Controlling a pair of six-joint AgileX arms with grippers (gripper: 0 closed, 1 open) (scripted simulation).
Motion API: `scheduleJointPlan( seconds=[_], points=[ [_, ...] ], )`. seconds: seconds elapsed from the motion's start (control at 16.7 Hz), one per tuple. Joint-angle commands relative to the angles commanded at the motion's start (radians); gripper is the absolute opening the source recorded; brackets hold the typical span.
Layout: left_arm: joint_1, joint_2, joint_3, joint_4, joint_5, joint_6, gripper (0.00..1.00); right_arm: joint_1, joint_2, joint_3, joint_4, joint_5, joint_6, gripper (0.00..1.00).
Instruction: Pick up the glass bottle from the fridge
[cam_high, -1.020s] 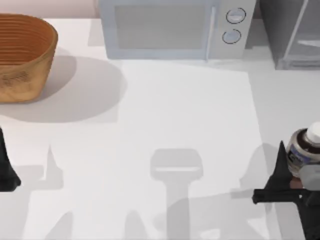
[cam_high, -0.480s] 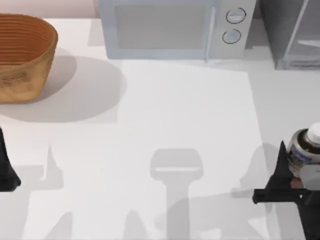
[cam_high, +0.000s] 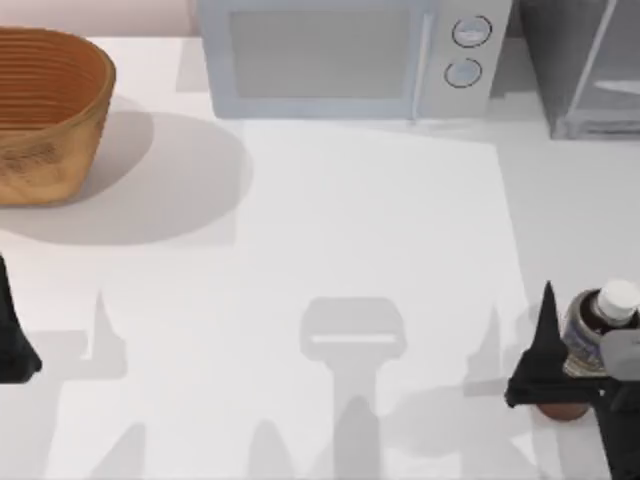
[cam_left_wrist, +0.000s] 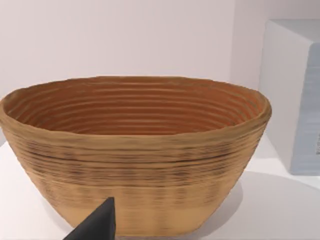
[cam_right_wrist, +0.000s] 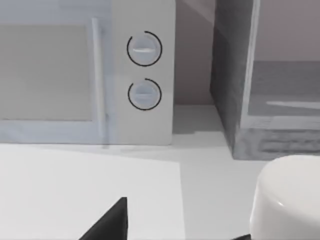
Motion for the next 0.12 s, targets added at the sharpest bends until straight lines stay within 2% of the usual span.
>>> scheduleJointPlan(
  seconds=[0.12],
  points=[
    [0.0, 0.0, 0.0, 0.0, 0.0, 0.0, 1.0, 0.0, 0.0, 0.0, 0.0, 0.0, 0.0, 1.0]
  ],
)
